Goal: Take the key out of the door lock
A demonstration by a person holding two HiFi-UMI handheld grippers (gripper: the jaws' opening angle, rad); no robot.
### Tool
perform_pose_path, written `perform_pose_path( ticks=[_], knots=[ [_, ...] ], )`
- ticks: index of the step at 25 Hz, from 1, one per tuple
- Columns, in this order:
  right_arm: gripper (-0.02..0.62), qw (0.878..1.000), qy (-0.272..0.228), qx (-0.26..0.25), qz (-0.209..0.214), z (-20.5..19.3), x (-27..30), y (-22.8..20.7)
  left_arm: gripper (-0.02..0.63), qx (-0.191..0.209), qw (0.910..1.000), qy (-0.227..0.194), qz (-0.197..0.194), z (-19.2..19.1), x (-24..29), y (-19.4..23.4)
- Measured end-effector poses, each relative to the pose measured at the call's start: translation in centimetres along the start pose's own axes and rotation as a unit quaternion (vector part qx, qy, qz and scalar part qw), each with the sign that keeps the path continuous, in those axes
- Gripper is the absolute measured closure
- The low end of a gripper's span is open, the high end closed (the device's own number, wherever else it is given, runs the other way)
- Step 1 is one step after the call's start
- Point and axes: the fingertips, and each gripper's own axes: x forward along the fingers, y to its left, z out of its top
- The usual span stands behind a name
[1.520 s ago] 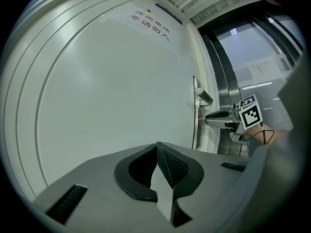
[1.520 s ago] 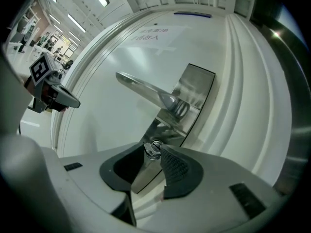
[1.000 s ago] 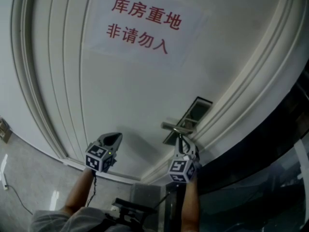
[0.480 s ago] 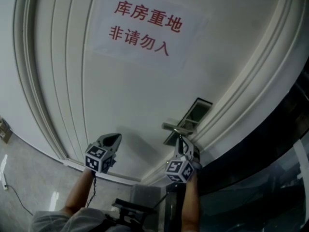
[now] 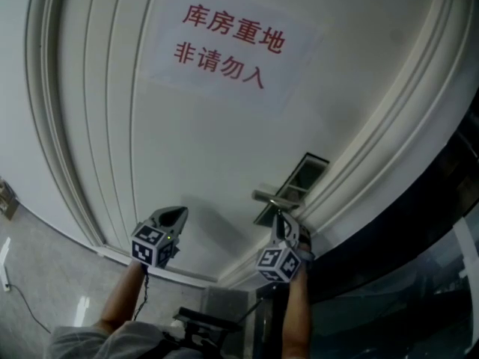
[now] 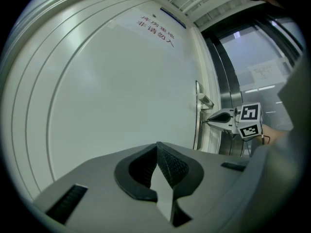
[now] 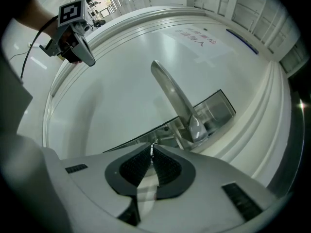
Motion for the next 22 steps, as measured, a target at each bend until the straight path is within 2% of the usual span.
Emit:
perform_pose_path(
  ticks=[10, 22],
  knots=[
    [0.568, 0.998, 0.006, -0.060, 0.002, -0.12, 0.02, 0.21, 0.614, -0.003, 1.0000, -0.003, 0.006, 0.07, -0.60, 0.07],
    [0.568, 0.989, 0.020, -0.147, 0.005, -0.32, 0.14, 0.57, 0.614, -0.005, 1.0000, -0.002, 0.007, -0.39, -0.81, 0.29]
  ],
)
